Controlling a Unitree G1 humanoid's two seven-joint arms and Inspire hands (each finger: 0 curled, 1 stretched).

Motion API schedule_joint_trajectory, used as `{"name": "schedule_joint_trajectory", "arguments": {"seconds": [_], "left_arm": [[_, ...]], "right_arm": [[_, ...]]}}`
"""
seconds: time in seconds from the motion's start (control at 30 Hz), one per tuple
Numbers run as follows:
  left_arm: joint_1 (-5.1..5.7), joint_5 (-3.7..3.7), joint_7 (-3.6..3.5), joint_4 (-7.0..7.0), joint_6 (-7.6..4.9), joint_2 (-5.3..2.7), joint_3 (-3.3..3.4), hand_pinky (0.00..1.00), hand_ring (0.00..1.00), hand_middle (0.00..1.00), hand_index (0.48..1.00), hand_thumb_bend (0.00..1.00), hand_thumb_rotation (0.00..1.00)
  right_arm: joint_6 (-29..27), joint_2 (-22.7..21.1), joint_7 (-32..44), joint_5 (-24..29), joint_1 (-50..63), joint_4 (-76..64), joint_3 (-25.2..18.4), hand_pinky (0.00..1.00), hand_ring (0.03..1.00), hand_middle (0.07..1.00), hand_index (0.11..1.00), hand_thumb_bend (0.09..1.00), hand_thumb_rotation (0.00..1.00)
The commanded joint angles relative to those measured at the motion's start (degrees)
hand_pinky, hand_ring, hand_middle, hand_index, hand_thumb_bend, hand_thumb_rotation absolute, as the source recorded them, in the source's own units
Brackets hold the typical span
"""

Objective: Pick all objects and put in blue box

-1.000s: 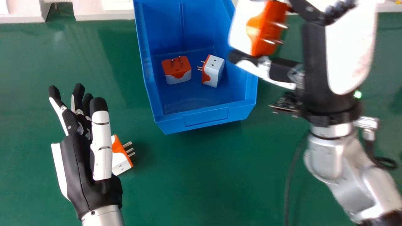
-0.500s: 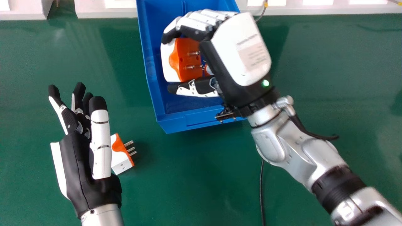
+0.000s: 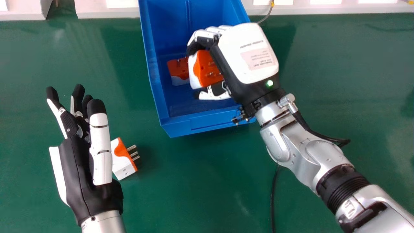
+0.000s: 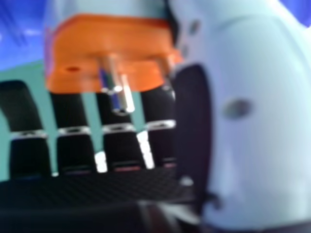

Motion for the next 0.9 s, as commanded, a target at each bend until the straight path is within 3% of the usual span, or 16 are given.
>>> {"name": "schedule_joint_trajectory", "arguments": {"seconds": [0.0, 0.13, 0.3, 0.47, 0.63, 0.87], "left_arm": [[-0.60, 0.66, 0.10, -0.53, -1.33, -4.31, -0.19, 0.91, 0.95, 0.96, 0.955, 0.53, 0.75], [-0.49, 0.57, 0.13, -0.70, -1.16, -4.43, -0.25, 0.91, 0.96, 0.97, 0.960, 0.53, 0.75], [-0.40, 0.52, 0.04, -0.56, -1.50, -4.47, -0.32, 0.92, 0.96, 0.96, 0.960, 0.53, 0.74], [-0.29, 0.42, -0.02, -0.66, -1.56, -4.44, -0.36, 0.92, 0.96, 0.97, 0.960, 0.53, 0.74], [-0.06, -0.24, -0.42, -0.71, -1.78, -4.38, -0.39, 0.92, 0.96, 0.97, 0.963, 0.56, 0.73], [0.28, -0.62, 0.13, -1.42, -1.03, -4.85, -0.30, 0.92, 0.96, 0.97, 0.960, 0.58, 0.71]], "right_arm": [[1.3, 0.2, -1.9, -0.2, 0.5, -2.8, 0.4, 0.71, 0.869, 0.931, 0.827, 0.878, 0.09], [1.9, 0.3, -3.5, 0.5, 1.6, -4.4, 0.6, 0.87, 0.977, 0.995, 0.926, 0.920, 0.16], [-0.1, 0.2, -8.4, 0.5, 2.3, -5.4, 0.7, 0.93, 0.996, 1.000, 0.966, 0.944, 0.20], [-2.9, 0.2, -15.5, 0.1, 2.3, -5.1, 1.0, 0.90, 1.000, 1.000, 0.980, 0.957, 0.22], [-5.9, 0.0, -22.3, -0.7, 2.2, -4.6, 1.8, 0.86, 0.993, 1.000, 0.980, 0.942, 0.22], [-11.7, -0.7, -32.8, -4.5, 1.8, -5.3, 5.2, 0.80, 0.936, 0.972, 0.939, 0.918, 0.21]]}}
